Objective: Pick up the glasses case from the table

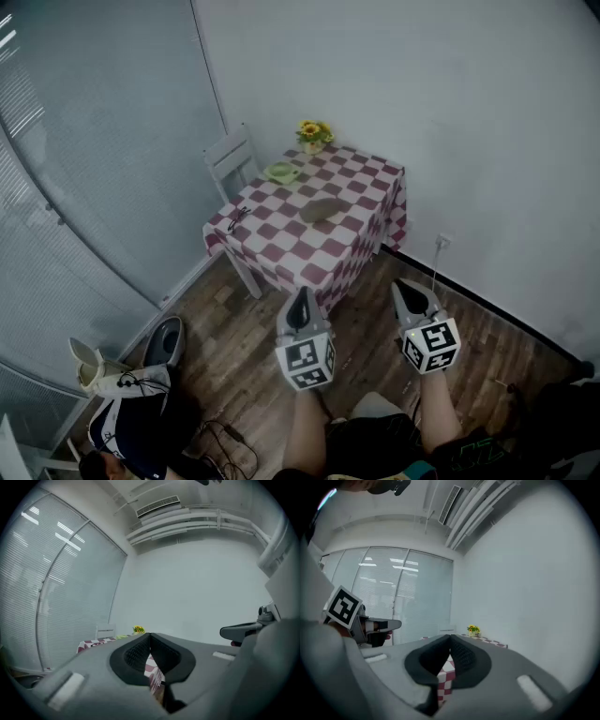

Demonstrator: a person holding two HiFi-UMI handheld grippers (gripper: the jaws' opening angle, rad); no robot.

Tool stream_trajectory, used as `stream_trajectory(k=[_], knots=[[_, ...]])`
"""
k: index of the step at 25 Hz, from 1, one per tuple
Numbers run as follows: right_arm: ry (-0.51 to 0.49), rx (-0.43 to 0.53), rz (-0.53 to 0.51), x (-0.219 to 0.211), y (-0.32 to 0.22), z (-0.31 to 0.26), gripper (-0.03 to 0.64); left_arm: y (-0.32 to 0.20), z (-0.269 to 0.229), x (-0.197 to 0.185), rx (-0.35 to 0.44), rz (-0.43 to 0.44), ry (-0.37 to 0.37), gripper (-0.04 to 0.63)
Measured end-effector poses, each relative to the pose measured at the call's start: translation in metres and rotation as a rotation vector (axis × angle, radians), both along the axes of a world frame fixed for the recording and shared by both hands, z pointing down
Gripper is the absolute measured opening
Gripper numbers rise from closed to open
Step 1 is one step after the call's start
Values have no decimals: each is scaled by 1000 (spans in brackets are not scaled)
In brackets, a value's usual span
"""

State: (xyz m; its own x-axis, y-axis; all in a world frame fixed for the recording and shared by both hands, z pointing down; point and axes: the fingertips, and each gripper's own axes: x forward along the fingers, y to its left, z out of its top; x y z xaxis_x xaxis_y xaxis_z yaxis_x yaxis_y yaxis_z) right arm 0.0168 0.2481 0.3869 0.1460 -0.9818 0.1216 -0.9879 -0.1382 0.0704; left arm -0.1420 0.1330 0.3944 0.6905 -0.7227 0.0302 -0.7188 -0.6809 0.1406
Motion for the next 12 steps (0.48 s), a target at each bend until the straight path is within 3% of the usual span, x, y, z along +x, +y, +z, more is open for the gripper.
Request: stream_trajectory(k=[6,10,12], knots=[[-65,38,2,17,-7,7,3,-12,16,15,-20,12,-22,8],[-213,144,-189,8,-21,6,3,-31,30,23,-78,-20,8,8],[-236,165,-231,15,-38,9,3,-48,39,34,-89,-38,3,8]])
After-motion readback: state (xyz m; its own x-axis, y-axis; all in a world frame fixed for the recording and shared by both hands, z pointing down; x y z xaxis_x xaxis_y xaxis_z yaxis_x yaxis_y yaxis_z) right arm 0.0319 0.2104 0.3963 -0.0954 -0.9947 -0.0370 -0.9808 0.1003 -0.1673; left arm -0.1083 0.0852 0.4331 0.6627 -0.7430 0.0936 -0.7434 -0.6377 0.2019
